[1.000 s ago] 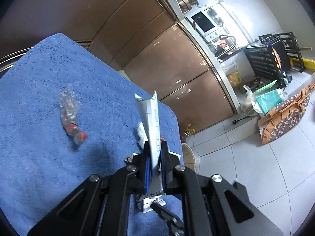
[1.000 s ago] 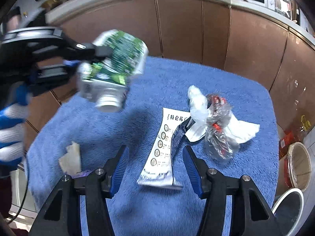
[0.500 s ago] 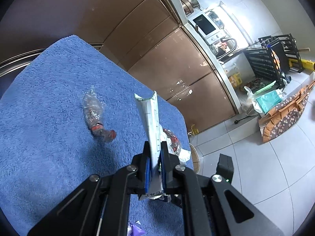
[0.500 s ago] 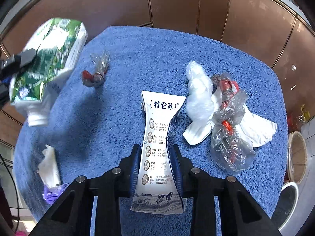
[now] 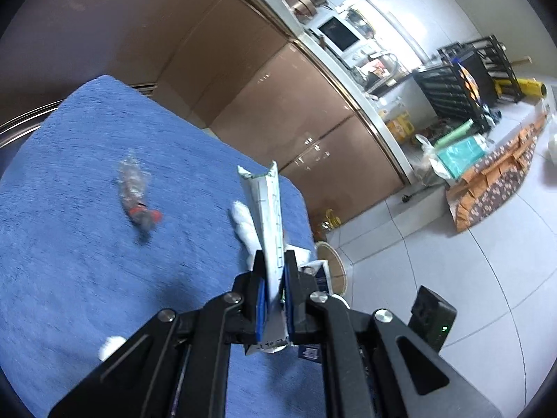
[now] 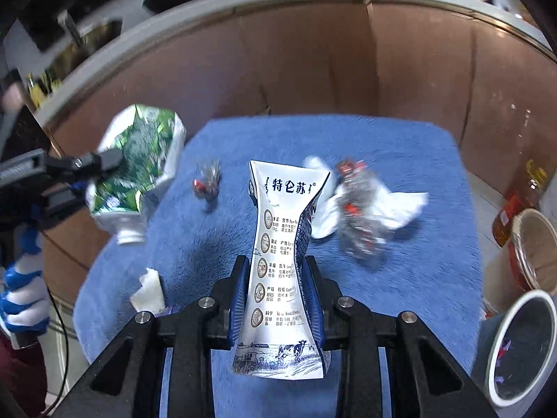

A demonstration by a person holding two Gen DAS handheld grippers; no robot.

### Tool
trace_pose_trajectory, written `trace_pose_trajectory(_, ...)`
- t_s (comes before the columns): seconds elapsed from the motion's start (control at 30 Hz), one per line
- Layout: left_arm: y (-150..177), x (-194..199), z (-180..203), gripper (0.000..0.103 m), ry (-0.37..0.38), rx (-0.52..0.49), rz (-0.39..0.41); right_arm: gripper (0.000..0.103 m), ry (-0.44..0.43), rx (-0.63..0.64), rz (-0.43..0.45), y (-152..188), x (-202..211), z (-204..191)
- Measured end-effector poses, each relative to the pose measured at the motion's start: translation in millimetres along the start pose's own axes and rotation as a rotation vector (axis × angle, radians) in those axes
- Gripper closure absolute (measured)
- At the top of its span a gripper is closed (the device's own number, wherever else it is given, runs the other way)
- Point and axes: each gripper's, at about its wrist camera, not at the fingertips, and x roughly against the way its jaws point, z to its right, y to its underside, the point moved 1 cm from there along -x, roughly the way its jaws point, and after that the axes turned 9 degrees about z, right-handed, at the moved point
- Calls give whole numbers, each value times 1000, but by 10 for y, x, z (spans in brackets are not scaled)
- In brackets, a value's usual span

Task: Collect trash
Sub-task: 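Carry the paper strip and milk pouch to the bin and open both tools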

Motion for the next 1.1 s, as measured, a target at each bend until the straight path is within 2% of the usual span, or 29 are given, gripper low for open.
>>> trace_pose_trajectory(0.1, 93, -85, 277, 95, 30, -30, -30, 74, 32, -39, 67, 69, 358, 179)
trace_pose_trajectory(0.27, 301, -433, 805, 95, 86, -76, -106, 74, 153, -144, 169, 251, 987, 838)
trace_pose_trajectory(0.4, 596, -956, 1357, 95, 130, -127, -196, 74, 305, -236, 227, 477, 1466, 1486)
trace_pose_trajectory(0.5, 913, -1494, 1837, 95, 156, -175, -285, 74, 402, -281, 244, 647, 1668, 1876)
trace_pose_trajectory(0.63, 1345, -2169, 2342, 95, 174, -231, -399, 74, 517, -348, 233, 894, 1748, 2419)
trace_pose_trajectory(0.83, 2076, -3197, 2983, 95, 176, -325, -550, 74, 600, -437, 196, 1137, 1625, 3134)
trace_pose_trajectory(1.03, 2623, -4027, 3289, 95, 129, -413, -627, 73, 649, -503, 160, 1308, 1427, 3556)
trace_pose_trajectory(1.1, 2732, -4181, 3312, 93, 122, -443, -630, 73, 676, -522, 150, 1364, 1415, 3661)
